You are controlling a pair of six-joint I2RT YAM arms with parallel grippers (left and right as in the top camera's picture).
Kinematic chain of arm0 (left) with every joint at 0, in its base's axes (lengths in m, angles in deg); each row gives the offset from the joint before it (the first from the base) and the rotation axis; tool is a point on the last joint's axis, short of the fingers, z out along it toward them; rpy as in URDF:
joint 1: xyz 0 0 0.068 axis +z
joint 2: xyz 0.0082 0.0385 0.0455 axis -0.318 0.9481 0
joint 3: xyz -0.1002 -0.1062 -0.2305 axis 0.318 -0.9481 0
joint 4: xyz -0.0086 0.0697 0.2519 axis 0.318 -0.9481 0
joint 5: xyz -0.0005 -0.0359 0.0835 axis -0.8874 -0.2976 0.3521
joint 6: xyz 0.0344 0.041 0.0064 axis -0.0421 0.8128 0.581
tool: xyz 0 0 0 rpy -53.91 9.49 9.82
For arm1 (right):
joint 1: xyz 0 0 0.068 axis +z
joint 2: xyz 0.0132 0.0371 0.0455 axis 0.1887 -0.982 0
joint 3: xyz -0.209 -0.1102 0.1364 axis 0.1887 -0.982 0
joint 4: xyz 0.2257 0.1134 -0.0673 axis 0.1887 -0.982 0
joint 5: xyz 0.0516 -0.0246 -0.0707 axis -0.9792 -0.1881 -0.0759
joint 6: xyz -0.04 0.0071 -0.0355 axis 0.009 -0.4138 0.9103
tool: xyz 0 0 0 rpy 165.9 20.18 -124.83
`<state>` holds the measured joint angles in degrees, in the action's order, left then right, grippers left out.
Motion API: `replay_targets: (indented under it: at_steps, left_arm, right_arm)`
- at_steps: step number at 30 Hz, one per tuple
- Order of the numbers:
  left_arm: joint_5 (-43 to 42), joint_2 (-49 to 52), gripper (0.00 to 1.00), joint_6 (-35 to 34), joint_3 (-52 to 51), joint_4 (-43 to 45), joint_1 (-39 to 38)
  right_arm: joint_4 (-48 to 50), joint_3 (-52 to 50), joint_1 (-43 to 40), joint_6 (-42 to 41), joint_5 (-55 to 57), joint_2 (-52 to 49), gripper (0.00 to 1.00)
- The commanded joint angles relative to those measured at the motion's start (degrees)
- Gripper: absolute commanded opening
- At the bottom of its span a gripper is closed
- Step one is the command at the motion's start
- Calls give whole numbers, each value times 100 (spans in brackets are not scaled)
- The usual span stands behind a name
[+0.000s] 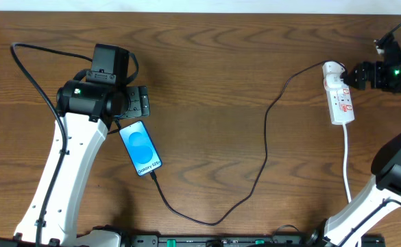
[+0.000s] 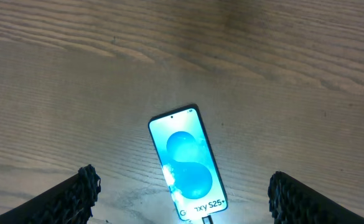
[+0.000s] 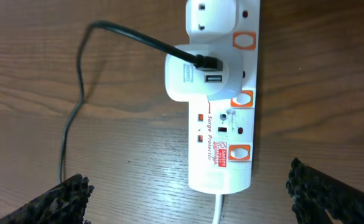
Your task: Plug charger to phone and switch on socket
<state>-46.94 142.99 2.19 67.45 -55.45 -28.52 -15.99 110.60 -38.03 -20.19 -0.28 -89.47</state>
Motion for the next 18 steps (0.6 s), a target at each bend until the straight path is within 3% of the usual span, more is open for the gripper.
replay_targets:
  at_steps: [1,18]
  left_arm:
    - [92,-79,89,74,105,-17,-13]
    - [92,-79,89,74,105,-17,-13]
  right_arm:
    - [7,118,37,229,-48,-271,99]
    - [249,98,249,356,-192,-813,99]
